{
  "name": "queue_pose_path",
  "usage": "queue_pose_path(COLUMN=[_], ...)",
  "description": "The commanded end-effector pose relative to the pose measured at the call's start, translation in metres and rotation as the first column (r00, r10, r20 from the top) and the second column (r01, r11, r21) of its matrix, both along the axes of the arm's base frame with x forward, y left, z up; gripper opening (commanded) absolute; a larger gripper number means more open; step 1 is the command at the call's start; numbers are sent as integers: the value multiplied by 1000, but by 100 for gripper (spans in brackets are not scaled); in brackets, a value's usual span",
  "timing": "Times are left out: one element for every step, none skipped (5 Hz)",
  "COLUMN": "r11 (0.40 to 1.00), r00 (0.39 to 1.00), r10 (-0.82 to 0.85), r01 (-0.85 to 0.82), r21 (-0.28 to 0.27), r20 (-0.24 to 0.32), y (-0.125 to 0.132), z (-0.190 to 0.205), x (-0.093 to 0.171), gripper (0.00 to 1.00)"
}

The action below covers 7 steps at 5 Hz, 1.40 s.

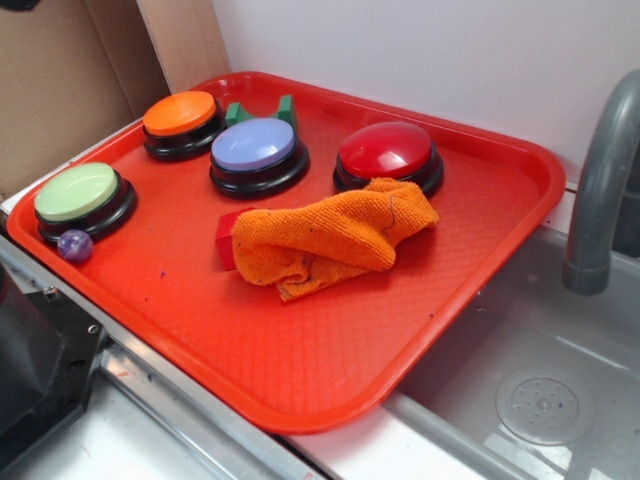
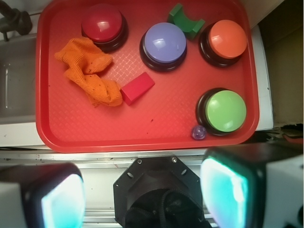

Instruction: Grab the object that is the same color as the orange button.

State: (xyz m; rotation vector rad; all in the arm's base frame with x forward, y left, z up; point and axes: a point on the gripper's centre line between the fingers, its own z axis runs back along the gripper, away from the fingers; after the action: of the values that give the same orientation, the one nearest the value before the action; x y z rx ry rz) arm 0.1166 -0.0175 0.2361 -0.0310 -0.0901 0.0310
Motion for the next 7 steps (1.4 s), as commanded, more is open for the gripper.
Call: queue_pose_path(r11=[1000, 998, 988, 956, 917, 916, 898], r00=[1000, 998, 988, 956, 916, 916, 898], r10=[0, -69, -151, -291, -400, -401, -438], r01=[0, 69, 151, 291, 400, 400, 433], r21=[0, 10, -8, -22, -15, 41, 76], r20=[0, -1, 7, 24, -32, 10, 50], y=[0, -9, -24, -52, -83, -88, -86], z=[0, -4, -10, -19, -40, -66, -107], x=[0, 9, 18, 32, 46, 57, 74], gripper=[100, 100, 100, 100, 100, 100, 100])
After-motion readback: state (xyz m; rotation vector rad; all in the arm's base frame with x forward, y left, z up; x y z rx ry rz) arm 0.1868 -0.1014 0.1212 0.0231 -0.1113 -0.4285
